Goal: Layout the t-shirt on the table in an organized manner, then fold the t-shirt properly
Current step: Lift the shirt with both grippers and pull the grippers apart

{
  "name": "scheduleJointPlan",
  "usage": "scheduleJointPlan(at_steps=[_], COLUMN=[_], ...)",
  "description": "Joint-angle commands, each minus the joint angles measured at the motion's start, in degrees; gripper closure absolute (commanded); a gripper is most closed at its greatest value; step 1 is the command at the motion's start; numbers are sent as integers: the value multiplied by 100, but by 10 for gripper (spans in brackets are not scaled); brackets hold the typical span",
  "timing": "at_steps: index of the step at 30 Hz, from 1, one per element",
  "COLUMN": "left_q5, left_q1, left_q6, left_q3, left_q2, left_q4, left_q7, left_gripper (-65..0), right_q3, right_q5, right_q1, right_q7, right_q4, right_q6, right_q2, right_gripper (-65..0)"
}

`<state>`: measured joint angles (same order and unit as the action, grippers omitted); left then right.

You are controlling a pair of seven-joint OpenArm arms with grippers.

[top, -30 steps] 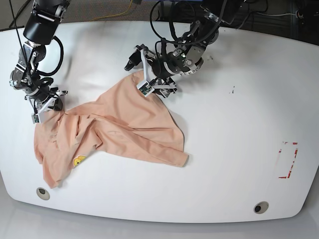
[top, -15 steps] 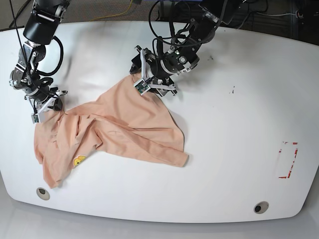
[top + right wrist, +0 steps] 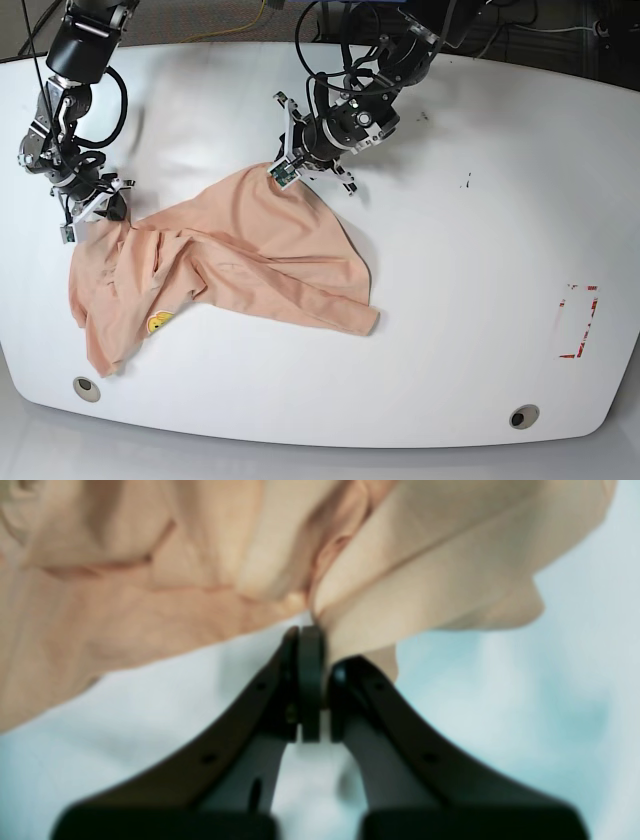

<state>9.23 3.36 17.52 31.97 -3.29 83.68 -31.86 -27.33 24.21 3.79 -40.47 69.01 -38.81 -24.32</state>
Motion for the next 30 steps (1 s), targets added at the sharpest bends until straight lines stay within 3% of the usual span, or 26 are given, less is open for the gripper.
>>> scheduleJointPlan(at_steps=[1, 8, 14, 24, 30], left_q5=[189, 197, 197, 171, 171], left_q1=[-15, 12, 29, 117, 64], left_q6=[-60, -60, -60, -60, -60], left_q3=[-115, -484, -713, -1284, -1539], left_q2=[26, 78, 492, 1142, 1371], left_q4=[32, 560, 1122, 2098, 2432], left_q7=[-230, -230, -239, -247, -247], left_gripper=[-26, -26, -26, -26, -26], right_q3=[-32, -40, -49, -49, -49], right_q5=[116, 124, 124, 133, 151], right_q1=[3, -401, -753, -1359, -1386], right_q7=[130, -37, -318, -520, -626], right_q4=[488, 1587, 2518, 3925, 4242], right_q6=[-18, -1, 8, 360, 360], right_q2=[-122, 62, 212, 519, 616], right_gripper=[0, 0, 0, 0, 0])
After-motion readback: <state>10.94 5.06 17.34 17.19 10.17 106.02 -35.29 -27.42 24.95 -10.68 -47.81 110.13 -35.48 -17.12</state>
